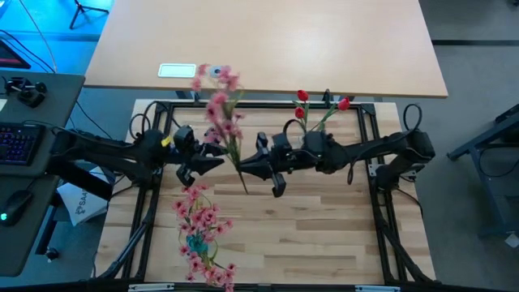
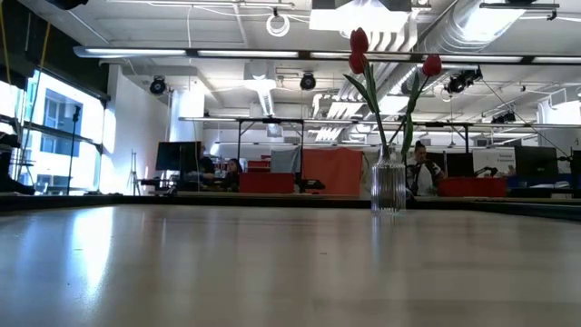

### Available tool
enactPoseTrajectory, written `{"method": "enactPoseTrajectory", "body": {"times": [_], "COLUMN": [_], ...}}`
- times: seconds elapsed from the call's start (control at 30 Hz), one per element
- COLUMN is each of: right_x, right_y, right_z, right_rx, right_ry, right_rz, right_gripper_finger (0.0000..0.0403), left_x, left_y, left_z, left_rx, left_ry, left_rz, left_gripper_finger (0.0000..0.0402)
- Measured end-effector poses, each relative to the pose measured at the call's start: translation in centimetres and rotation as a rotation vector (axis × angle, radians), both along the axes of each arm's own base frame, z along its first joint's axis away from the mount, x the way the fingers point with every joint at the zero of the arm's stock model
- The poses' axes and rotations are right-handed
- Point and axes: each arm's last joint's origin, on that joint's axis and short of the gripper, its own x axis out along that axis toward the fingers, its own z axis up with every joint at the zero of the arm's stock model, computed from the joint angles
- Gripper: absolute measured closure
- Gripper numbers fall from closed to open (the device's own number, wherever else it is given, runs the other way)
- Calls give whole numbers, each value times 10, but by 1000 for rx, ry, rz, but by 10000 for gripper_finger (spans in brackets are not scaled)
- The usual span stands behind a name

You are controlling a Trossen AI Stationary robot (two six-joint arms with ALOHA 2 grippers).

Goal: Sort flowers into vase by color
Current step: Put the pink flower into the blue vase

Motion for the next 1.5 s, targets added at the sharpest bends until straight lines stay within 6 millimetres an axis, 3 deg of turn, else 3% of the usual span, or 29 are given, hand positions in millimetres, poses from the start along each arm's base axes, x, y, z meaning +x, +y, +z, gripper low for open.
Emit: {"method": "enactPoseTrajectory", "body": {"times": [0.2, 0.53, 0.77, 1.07, 1.5], "right_x": [18, 18, 19, 19, 21], "right_y": [-1, -5, -5, -12, -12], "right_z": [-11, -8, -10, -11, -17], "right_rx": [-15, 10, 32, 44, 27], "right_ry": [66, 63, 91, 98, 164], "right_rz": [20, 21, 27, 12, 7], "right_gripper_finger": [402, 402, 402, 402, 402], "left_x": [6, 1, 2, 2, 27], "left_y": [-4, -16, -15, -16, -18], "left_z": [-4, -1, -2, -2, 0], "left_rx": [-21, -18, 16, 21, 56], "left_ry": [14, -7, -4, -5, 23], "left_rz": [-24, -106, 17, -18, 38], "left_gripper_finger": [250, 250, 250, 250, 250]}}
